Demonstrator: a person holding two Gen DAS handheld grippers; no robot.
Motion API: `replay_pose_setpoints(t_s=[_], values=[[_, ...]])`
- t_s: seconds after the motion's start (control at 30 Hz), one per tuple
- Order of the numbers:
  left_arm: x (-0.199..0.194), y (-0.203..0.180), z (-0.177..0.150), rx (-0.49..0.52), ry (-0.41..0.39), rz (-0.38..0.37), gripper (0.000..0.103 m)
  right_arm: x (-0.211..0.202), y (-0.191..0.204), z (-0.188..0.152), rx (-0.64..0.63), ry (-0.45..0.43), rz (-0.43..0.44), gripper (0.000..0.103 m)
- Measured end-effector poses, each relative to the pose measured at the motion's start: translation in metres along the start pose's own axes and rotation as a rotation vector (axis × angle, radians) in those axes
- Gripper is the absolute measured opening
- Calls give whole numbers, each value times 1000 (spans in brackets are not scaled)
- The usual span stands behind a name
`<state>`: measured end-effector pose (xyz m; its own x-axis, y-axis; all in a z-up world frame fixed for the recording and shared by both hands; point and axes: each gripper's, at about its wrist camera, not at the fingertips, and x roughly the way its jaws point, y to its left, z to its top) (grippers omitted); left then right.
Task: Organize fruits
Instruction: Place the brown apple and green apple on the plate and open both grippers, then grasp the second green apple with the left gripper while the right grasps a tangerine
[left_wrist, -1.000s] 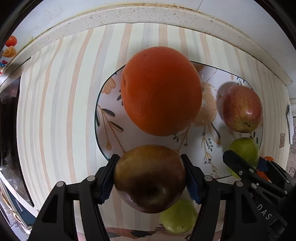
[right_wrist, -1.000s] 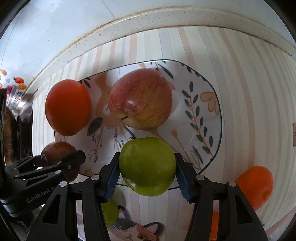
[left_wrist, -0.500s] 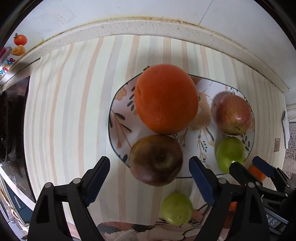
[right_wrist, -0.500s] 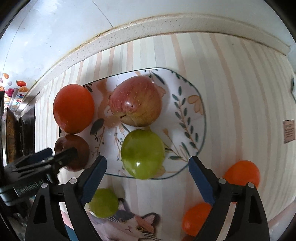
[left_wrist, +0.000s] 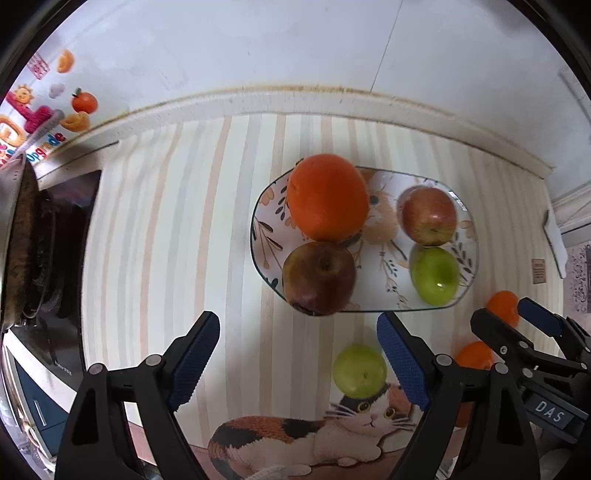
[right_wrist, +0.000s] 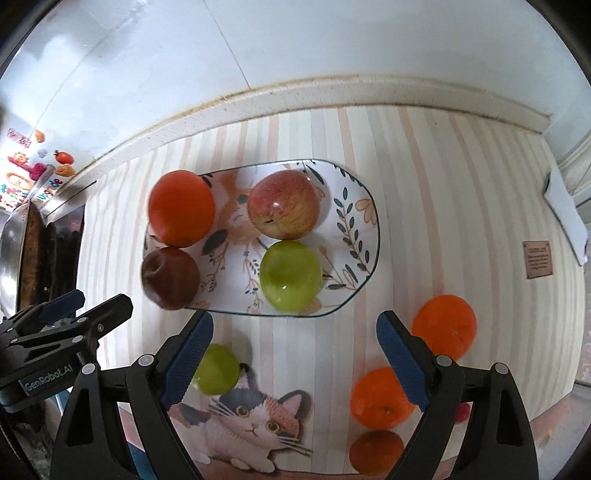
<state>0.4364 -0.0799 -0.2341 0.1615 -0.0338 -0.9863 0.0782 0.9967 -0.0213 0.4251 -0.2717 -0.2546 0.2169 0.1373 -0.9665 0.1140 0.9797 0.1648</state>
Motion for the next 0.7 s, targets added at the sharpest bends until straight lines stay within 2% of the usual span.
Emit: replay_pose_setpoints(t_s=[0.3,0.53,0.7], values=[[-49,0,-25,17,-94,-32,87,-52,16,-27,-24,-74,16,92],[-80,3,-47,26,-161,-22,87,-92,24,-48,-43,-149,8,92],[-97,3,-63,35,-206,-7,87,-114,29,-62,-41,-179,35,92]])
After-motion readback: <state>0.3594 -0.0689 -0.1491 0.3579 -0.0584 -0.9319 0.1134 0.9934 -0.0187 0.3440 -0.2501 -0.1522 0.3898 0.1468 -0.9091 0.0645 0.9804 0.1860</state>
